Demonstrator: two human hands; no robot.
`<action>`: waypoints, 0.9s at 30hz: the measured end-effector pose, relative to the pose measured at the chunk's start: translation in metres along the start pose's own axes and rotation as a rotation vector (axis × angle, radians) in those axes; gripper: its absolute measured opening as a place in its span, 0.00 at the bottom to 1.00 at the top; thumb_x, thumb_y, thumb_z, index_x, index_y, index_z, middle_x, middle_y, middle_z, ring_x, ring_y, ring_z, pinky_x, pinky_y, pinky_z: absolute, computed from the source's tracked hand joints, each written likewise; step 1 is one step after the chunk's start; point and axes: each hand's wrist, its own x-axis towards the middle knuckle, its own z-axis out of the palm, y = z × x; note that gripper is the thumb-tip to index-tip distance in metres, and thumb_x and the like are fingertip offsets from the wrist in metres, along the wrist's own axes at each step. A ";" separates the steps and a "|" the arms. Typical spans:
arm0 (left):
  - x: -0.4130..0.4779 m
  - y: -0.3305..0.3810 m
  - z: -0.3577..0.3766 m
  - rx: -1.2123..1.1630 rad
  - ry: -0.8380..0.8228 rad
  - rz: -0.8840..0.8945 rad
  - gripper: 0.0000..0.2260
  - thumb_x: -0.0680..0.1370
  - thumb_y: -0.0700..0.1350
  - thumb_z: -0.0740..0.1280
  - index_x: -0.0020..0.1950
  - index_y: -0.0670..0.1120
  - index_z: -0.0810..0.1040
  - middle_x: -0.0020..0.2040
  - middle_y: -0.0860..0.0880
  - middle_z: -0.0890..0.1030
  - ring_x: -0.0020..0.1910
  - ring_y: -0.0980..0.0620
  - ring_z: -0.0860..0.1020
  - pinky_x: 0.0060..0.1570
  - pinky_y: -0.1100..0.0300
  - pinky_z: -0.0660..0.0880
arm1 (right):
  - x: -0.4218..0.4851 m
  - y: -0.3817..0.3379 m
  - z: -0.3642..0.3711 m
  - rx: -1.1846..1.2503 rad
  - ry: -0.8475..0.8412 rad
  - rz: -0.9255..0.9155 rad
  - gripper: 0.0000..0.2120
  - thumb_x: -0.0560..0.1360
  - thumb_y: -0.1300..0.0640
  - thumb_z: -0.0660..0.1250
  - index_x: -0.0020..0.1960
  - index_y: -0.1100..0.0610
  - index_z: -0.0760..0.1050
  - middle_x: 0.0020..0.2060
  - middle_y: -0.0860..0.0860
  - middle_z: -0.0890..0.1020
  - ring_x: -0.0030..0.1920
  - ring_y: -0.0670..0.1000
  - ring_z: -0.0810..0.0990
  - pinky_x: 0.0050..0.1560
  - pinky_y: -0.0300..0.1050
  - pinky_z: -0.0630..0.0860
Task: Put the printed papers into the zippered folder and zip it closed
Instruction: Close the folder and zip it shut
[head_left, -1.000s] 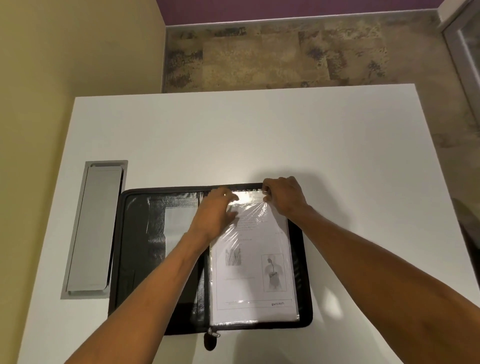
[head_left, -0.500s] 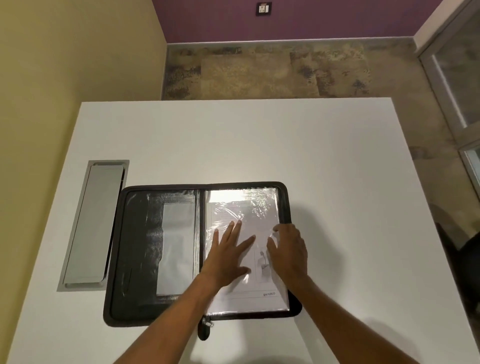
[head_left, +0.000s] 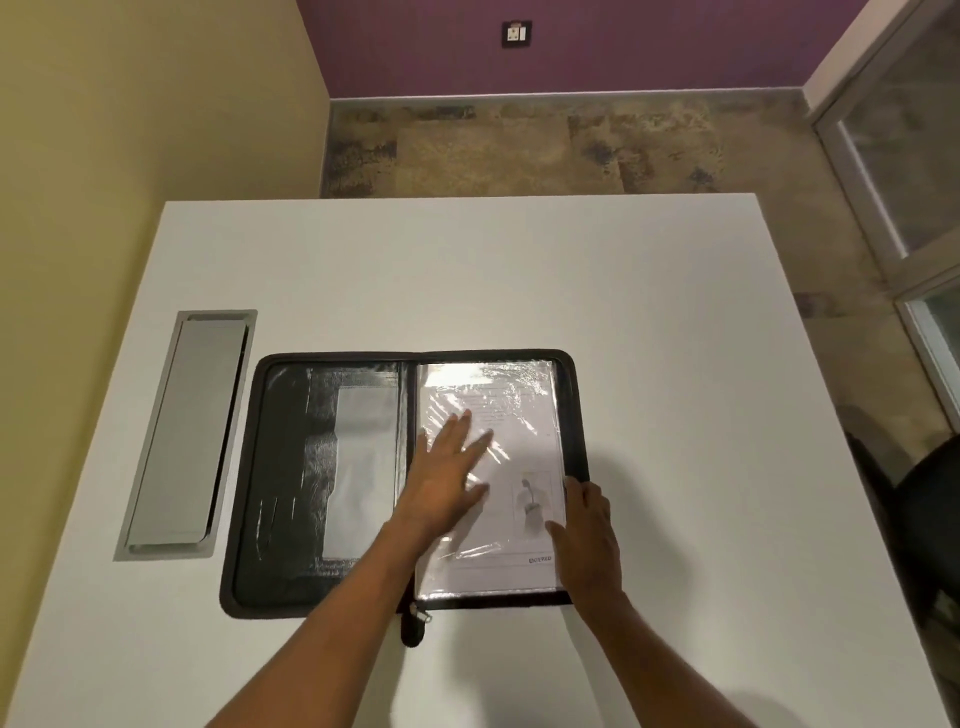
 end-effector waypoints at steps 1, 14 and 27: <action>-0.004 -0.007 -0.008 -0.041 0.082 -0.058 0.36 0.80 0.56 0.69 0.84 0.59 0.54 0.86 0.50 0.46 0.85 0.47 0.47 0.81 0.36 0.52 | 0.000 0.001 0.001 -0.009 0.007 -0.008 0.27 0.75 0.60 0.74 0.70 0.50 0.67 0.61 0.49 0.72 0.64 0.51 0.73 0.59 0.49 0.80; -0.076 -0.139 -0.063 -0.314 0.275 -0.888 0.29 0.81 0.49 0.70 0.78 0.40 0.64 0.70 0.34 0.76 0.67 0.30 0.76 0.66 0.32 0.74 | 0.007 0.015 -0.020 -0.157 0.027 0.001 0.30 0.75 0.60 0.74 0.75 0.56 0.68 0.66 0.54 0.72 0.68 0.56 0.71 0.59 0.53 0.79; -0.076 -0.131 -0.069 -0.518 0.481 -0.981 0.20 0.79 0.43 0.73 0.69 0.37 0.78 0.61 0.36 0.84 0.60 0.35 0.82 0.61 0.44 0.77 | -0.019 0.028 -0.017 -0.415 0.148 -0.176 0.21 0.85 0.60 0.55 0.77 0.53 0.69 0.75 0.54 0.71 0.73 0.56 0.72 0.72 0.51 0.71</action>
